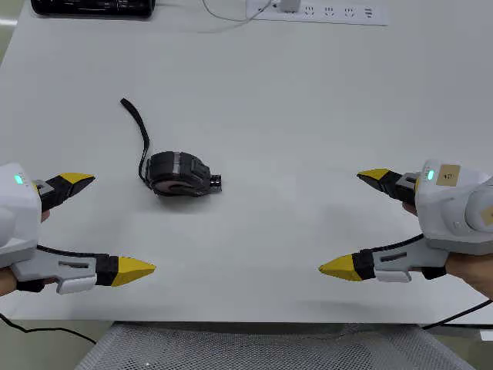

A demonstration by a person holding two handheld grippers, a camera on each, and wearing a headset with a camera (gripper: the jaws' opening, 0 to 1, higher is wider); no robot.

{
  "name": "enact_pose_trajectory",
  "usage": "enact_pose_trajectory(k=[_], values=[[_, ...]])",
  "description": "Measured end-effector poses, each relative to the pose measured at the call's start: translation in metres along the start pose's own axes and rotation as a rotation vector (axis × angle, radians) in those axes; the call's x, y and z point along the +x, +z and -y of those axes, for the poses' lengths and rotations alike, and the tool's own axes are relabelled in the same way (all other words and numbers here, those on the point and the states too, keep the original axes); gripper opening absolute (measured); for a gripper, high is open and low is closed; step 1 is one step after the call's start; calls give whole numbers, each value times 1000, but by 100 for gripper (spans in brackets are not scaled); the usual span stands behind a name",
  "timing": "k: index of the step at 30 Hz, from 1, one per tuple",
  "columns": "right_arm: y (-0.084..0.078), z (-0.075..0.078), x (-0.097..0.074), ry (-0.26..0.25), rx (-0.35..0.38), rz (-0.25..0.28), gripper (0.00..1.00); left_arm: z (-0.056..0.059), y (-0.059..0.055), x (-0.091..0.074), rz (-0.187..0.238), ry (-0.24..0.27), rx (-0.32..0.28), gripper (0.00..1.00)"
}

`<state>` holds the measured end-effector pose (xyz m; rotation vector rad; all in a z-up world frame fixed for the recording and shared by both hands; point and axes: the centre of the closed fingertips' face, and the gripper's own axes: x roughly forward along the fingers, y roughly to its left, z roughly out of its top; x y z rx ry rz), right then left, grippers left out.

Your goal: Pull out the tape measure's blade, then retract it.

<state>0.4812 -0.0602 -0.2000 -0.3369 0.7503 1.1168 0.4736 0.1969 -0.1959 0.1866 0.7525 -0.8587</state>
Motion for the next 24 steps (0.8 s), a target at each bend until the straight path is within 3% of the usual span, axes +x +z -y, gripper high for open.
enact_pose_trajectory(k=[24], values=[[2, 2, 0, -3, -5, 6, 92, -2, 2, -1, 10, 3, -10, 99]])
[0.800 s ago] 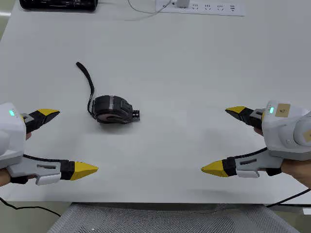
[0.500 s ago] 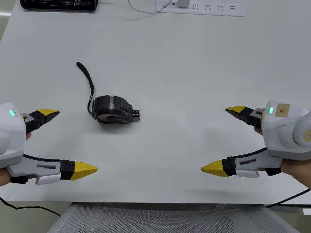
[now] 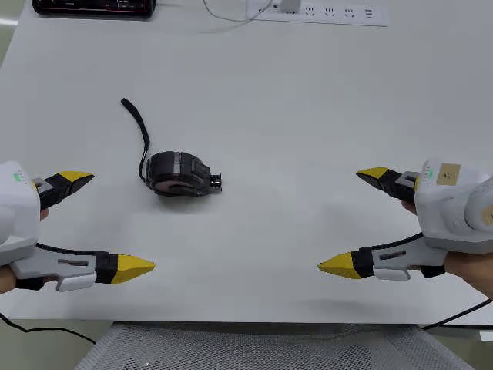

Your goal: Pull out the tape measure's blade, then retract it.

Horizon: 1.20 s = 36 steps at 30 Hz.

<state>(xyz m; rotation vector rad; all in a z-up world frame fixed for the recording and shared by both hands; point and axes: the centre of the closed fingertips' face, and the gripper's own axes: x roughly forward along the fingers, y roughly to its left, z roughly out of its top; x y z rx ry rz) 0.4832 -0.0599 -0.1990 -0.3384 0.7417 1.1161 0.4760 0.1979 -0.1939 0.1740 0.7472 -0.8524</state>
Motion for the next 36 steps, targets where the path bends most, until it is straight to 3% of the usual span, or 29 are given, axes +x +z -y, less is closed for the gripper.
enact_pose_trajectory(k=[36], values=[[4, 11, 3, -19, -15, 0, 92, -9, 1, 4, -17, -12, 15, 98]])
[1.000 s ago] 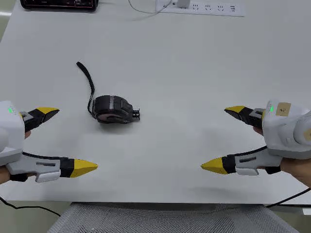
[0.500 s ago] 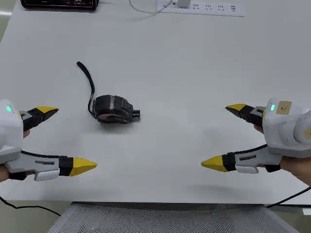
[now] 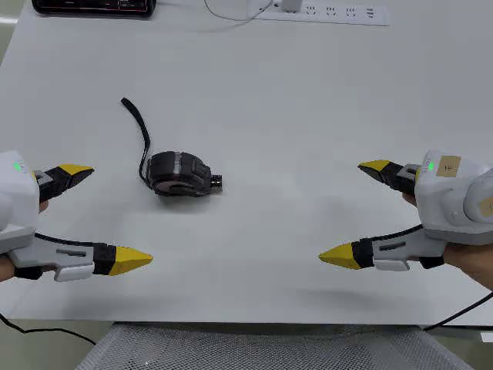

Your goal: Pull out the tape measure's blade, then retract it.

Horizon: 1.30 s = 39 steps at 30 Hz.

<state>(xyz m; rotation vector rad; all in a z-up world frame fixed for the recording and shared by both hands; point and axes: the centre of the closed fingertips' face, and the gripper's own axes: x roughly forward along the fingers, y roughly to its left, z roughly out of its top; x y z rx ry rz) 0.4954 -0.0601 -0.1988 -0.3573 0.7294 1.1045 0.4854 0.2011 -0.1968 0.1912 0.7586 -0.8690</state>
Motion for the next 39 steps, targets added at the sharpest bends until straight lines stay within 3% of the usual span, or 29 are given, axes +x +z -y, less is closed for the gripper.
enact_pose_trajectory(k=[14, 19, 39], values=[[4, 6, 6, 13, -23, -3, 92, -7, 3, 6, -26, -19, 44, 97], [6, 5, 11, 26, -41, -8, 92, -8, 3, 10, -47, -33, 86, 96], [16, 8, 28, 61, -82, -3, 92, -24, 18, 23, -62, -51, 164, 89]])
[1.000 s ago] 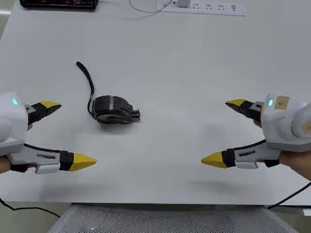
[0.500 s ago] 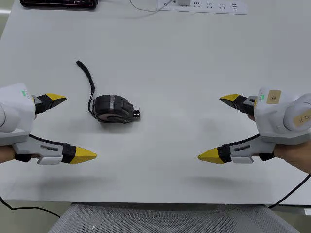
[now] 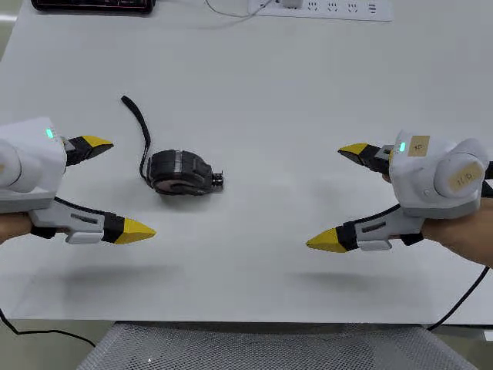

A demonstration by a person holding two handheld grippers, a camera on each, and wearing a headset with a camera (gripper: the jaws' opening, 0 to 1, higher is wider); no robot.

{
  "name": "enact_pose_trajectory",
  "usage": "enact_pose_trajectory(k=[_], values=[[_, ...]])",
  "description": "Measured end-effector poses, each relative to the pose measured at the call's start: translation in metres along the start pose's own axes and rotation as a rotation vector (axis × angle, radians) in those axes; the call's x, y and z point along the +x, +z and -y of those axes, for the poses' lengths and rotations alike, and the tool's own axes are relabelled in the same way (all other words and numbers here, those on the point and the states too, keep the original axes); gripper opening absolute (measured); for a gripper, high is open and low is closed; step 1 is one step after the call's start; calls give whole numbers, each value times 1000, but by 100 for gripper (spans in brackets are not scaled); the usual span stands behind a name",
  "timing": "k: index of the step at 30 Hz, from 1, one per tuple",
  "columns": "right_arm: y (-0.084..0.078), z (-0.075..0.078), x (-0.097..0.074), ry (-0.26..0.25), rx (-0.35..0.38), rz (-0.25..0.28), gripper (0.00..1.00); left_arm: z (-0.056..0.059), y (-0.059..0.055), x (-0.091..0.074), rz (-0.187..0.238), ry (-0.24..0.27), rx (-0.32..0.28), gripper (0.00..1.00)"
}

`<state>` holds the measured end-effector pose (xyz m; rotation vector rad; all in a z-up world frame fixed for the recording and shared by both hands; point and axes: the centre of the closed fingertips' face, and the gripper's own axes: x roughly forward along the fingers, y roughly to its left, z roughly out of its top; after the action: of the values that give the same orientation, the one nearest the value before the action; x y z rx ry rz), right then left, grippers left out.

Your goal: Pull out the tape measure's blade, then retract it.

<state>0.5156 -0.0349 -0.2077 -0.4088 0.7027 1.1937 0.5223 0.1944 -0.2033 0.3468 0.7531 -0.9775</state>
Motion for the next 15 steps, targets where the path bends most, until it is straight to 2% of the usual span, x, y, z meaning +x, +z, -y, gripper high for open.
enact_pose_trajectory(k=[10, 15], values=[[5, 2, 9, 20, -15, 3, 92, -7, 1, 7, -19, -13, 29, 81], [7, 3, 12, 30, -17, 5, 91, -10, 2, 13, -36, -18, 57, 74]])
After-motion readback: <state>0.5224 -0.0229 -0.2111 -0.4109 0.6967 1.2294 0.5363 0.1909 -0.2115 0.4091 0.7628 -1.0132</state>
